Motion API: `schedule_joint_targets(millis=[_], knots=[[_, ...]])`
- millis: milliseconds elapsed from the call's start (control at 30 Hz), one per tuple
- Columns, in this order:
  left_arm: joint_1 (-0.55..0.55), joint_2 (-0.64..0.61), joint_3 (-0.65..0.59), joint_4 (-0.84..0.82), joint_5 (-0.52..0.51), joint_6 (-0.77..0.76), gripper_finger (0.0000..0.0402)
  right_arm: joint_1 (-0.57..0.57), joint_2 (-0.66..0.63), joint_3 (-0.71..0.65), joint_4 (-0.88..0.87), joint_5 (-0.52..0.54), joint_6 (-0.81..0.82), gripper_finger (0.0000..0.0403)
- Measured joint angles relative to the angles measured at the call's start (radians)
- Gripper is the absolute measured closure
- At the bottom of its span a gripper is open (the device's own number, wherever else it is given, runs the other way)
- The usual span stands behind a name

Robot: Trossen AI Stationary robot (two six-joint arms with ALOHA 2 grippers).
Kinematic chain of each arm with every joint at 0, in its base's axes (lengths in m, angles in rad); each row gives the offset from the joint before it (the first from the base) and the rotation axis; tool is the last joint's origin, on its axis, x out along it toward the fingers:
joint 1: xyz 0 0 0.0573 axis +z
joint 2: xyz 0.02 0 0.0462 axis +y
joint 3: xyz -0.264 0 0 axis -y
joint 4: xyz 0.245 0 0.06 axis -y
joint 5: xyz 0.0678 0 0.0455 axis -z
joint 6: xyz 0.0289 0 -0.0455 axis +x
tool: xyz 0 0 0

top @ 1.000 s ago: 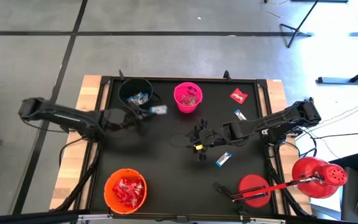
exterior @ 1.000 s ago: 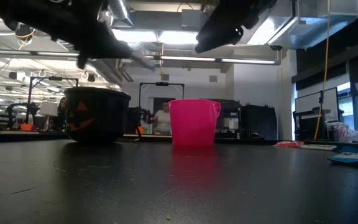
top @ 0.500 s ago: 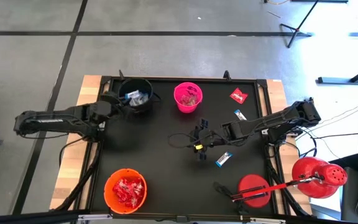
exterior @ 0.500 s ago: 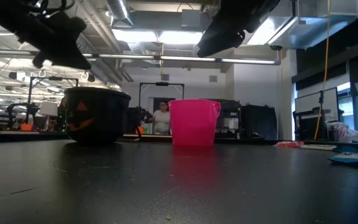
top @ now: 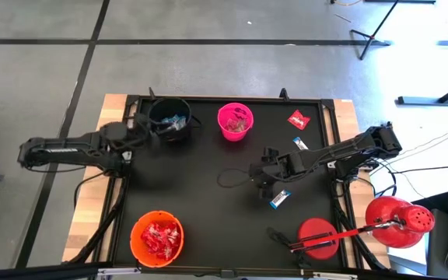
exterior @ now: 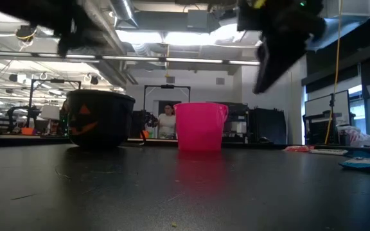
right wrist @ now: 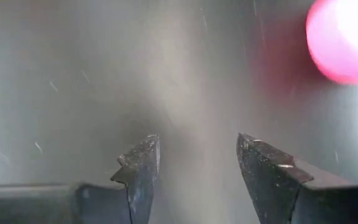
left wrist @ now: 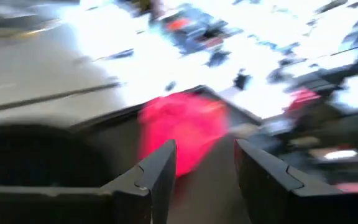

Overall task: Organize candy in baskets
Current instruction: Put the white chocolate bar into the black bucket

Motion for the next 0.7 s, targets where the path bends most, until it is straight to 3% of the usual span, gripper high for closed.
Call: schedule_joint_targets(millis=[133, 200, 367, 533, 700], knots=[[-0.055, 0.004, 0.003, 0.271, 0.211, 0.072, 0.0249, -0.001, -0.014, -0.041, -0.071, 0.001, 0.016, 0.0192], [-0.098, 0.008, 0.004, 0.353, 0.257, 0.111, 0.0251, 0.000, -0.044, -0.063, -0.142, 0.025, 0.034, 0.0192], [-0.217, 0.008, 0.004, 0.438, 0.179, 0.211, 0.0259, -0.001, -0.203, -0.182, -0.146, 0.140, 0.115, 0.0192], [-0.289, 0.023, 0.004, 0.454, 0.132, 0.248, 0.0261, -0.010, -0.400, -0.385, -0.075, 0.223, 0.174, 0.0192], [-0.341, 0.093, 0.004, 0.451, 0.095, 0.244, 0.0261, -0.069, -0.511, -0.598, -0.049, 0.225, 0.308, 0.0192]])
